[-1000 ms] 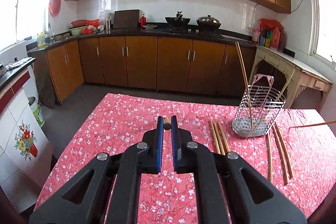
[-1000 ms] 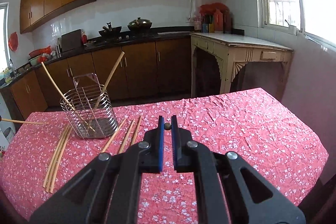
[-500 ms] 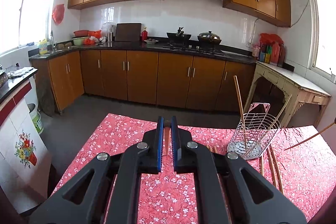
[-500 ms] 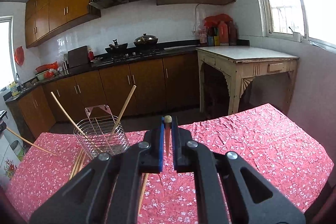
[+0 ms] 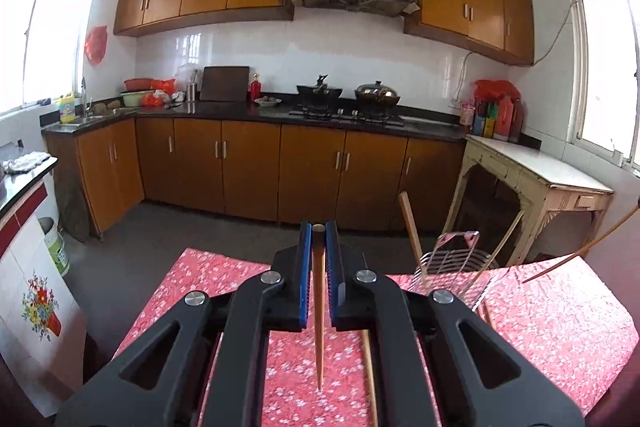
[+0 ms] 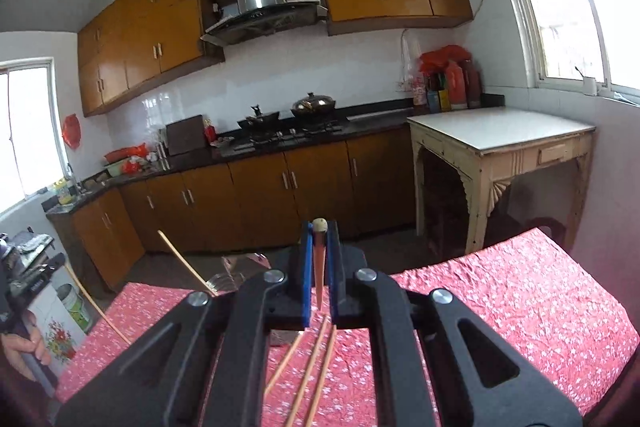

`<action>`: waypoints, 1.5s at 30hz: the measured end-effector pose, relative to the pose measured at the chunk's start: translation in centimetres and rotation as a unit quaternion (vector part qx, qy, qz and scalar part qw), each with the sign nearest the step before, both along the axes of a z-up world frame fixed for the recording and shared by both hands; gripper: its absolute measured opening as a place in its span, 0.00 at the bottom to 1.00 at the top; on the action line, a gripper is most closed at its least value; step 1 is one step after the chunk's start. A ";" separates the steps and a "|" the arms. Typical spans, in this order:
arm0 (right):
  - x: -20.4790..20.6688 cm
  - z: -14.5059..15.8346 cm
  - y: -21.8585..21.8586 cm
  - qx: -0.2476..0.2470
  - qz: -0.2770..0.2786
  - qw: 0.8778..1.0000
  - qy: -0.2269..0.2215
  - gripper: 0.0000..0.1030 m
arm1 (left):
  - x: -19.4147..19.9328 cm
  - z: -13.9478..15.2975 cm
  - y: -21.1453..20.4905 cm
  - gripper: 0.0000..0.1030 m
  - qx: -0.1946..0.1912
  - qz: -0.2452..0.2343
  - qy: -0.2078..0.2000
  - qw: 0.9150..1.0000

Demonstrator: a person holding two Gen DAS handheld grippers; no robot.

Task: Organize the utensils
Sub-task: 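Lift both held chopsticks and carry them above the wire basket, then open both tools to release the chopsticks into the wire basket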

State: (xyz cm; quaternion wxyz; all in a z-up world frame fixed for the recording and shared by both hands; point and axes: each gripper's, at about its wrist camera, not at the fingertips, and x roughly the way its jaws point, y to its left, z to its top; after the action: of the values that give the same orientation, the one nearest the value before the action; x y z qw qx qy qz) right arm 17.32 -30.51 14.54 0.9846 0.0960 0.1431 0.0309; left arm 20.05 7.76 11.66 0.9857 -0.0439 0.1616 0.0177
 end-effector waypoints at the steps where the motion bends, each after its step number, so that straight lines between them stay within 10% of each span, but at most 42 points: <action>1: 0.0 0.8 0.2 0.002 0.006 1.000 -0.004 0.07 | 0.0 0.9 -0.6 0.07 -0.001 -0.006 -0.007 1.000; 15: 7.3 5.7 7.0 -0.020 0.065 0.998 -0.002 0.07 | 3.4 8.9 -9.2 0.07 -0.022 -0.047 -0.086 0.995; 35: 18.3 -2.0 8.3 -0.006 0.097 0.990 0.107 0.08 | 12.1 3.5 -12.2 0.07 -0.028 -0.023 -0.041 0.998; 38: 18.7 -2.9 8.2 -0.010 0.080 0.990 0.113 0.24 | 12.3 3.3 -11.9 0.07 -0.024 -0.021 -0.031 0.999; 45: 17.7 -2.8 5.5 -0.001 0.034 0.994 0.102 0.30 | 11.0 4.0 -10.0 0.45 -0.018 0.006 -0.034 0.999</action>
State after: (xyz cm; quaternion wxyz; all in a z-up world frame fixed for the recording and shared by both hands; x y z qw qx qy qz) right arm 34.99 -25.00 11.73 0.9633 0.0927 0.2460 0.0543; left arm 31.09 -2.25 15.62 0.9896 -0.0630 0.1278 0.0192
